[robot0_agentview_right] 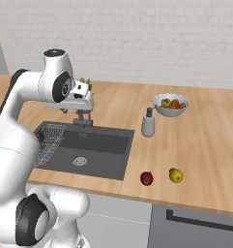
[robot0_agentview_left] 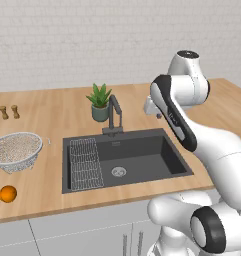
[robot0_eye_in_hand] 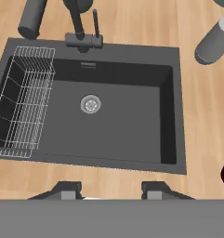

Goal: Put the colander in the sink, put the pear, pear, orange in the colander, and turn on the sink faucet and pour water over the colander.

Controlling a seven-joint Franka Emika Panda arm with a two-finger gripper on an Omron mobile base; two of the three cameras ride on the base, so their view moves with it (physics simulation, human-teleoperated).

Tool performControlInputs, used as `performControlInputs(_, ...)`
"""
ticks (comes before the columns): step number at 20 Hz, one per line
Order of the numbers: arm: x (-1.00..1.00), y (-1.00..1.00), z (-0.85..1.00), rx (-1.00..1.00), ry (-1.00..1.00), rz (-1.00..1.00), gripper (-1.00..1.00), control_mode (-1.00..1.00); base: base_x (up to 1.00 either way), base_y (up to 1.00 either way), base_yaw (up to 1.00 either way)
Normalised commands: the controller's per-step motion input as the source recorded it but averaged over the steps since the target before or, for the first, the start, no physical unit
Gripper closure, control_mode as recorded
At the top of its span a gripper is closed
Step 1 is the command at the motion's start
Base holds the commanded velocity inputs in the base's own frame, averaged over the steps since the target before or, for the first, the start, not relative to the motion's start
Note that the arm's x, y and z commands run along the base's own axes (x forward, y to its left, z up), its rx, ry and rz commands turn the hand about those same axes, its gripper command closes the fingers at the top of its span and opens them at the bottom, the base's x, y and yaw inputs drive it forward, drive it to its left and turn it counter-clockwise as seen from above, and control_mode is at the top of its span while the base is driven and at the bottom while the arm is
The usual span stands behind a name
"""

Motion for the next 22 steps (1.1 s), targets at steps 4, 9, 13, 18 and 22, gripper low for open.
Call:
performControlInputs(4, -0.30, 0.07, 0.02, -0.02, -0.19, 0.00, -1.00, -1.00, 0.00, 0.00, 0.00)
performControlInputs(9, -0.63, 0.36, -0.01, -0.01, -0.18, 0.02, -1.00, -1.00, 0.00, 0.00, 0.00)
performControlInputs(13, -0.36, 0.66, -0.06, 0.00, 0.00, 0.00, -1.00, -1.00, 0.00, 0.00, 0.00)
performControlInputs(18, -0.15, 0.83, -0.01, 0.04, 0.00, 0.00, -1.00, -1.00, 0.00, 0.00, 0.00)
performControlInputs(22, 0.00, 0.96, 0.00, 0.12, 0.00, 0.00, -1.00, -1.00, 0.00, 0.00, 0.00)
